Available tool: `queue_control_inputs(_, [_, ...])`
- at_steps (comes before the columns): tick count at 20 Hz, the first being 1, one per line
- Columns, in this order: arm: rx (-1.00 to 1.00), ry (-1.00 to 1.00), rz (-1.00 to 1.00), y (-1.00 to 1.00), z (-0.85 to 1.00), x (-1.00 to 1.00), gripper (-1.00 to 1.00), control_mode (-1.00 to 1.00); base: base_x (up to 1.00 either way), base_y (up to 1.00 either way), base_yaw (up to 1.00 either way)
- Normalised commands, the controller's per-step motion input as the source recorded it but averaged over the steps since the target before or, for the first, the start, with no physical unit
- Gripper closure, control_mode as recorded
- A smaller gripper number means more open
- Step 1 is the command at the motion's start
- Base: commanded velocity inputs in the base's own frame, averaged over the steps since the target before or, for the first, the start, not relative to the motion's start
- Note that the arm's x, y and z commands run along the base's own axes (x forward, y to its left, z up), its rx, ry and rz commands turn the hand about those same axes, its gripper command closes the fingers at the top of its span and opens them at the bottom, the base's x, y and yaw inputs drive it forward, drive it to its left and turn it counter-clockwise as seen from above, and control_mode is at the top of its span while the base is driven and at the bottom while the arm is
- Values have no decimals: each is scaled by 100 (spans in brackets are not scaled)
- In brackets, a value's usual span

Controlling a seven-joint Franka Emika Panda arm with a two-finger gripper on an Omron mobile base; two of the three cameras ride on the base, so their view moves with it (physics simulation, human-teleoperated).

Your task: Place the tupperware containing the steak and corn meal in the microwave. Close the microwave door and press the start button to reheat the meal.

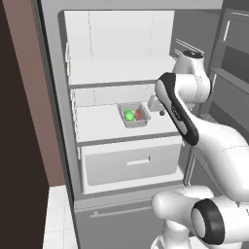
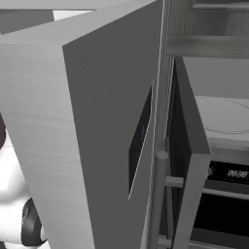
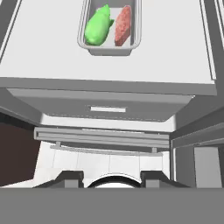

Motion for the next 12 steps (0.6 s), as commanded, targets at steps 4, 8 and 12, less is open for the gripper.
queue_control_inputs(4, [0, -8, -2, 4, -12, -25, -100, -100, 0, 0, 0])
queue_control_inputs(8, [2, -30, -13, 16, -43, -39, -100, -100, 0, 0, 0])
queue_control_inputs(12, [8, -33, -26, 18, -47, -24, -100, -100, 0, 0, 0])
